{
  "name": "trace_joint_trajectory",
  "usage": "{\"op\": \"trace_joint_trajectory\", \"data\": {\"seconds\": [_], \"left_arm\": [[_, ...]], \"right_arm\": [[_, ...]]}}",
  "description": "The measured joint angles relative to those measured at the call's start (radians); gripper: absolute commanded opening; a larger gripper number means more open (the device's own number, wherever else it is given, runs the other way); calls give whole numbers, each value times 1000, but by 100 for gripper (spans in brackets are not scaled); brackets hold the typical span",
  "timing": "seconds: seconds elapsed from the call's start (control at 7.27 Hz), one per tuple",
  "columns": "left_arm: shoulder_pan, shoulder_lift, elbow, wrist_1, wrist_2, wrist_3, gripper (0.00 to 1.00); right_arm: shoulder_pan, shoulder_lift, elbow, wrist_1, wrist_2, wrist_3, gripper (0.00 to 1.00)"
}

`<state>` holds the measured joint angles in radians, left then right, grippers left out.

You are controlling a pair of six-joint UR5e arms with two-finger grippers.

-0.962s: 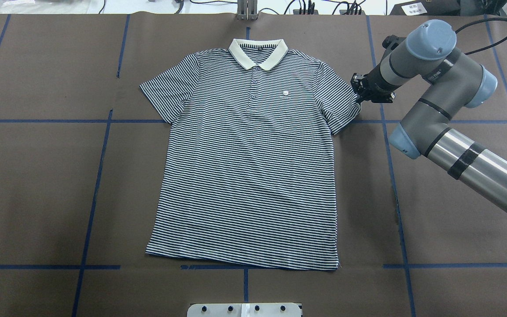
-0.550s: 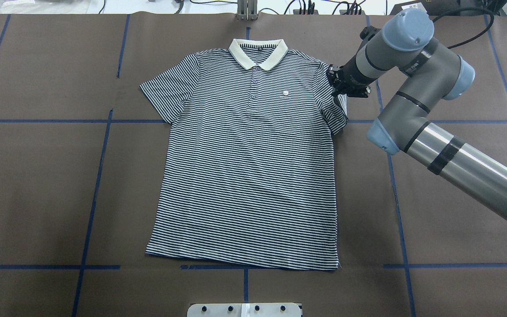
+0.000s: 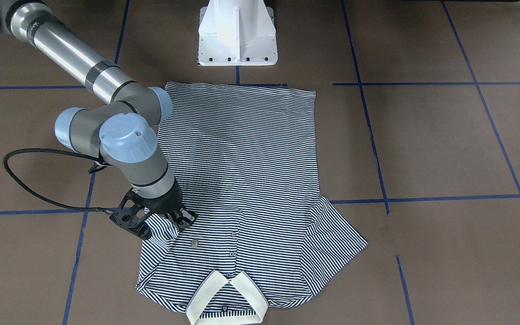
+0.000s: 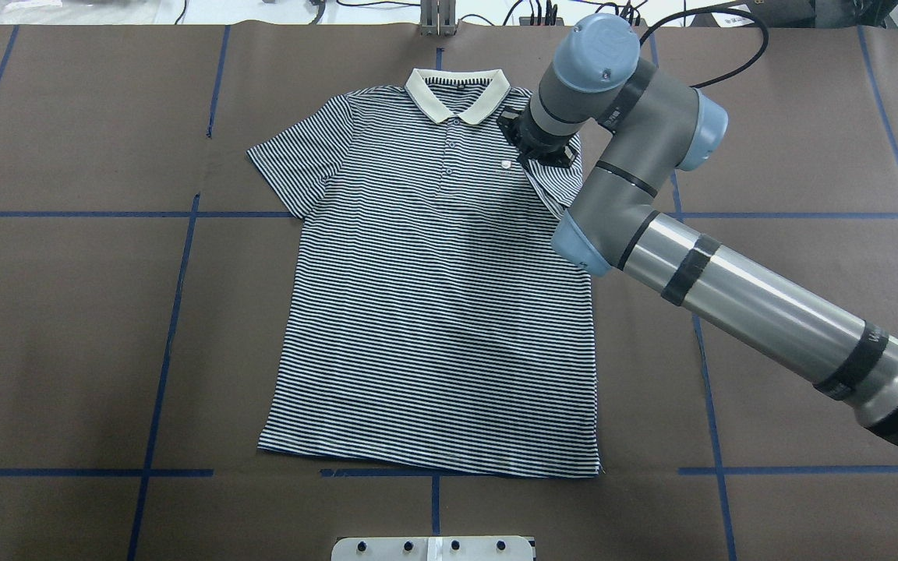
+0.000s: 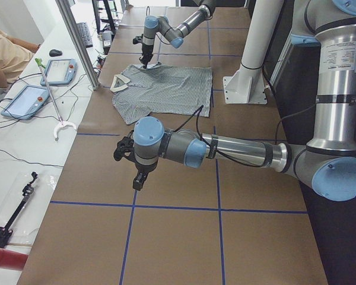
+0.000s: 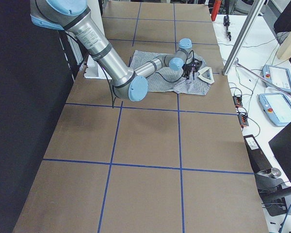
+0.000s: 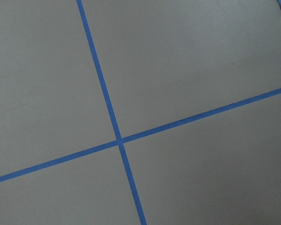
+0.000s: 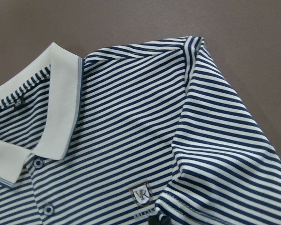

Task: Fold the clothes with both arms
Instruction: 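Grasp the sleeve with the right gripper and fold it inward toward the collar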

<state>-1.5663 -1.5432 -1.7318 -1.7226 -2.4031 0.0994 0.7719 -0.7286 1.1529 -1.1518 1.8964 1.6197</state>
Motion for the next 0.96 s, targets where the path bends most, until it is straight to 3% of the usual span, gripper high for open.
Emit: {"op": "trace_joint_trajectory", "data": {"seconds": [0.14,0.27,0.69,0.96], "left_arm": [[0,0,-1,0,-2,-1,100],[2,-2,-2,-1,-4,-1,100],[4,-7,17,-105,-78,-2,100],[24,-15,45,-243,-162,-35,100]], "right_arm": [[-3,31,-36,-1,-31,5,2],[-5,46,-55,4,-64,6,99],[-17,57,-78,65,-131,6,100],[-15,20,32,74,-131,10,100]]}}
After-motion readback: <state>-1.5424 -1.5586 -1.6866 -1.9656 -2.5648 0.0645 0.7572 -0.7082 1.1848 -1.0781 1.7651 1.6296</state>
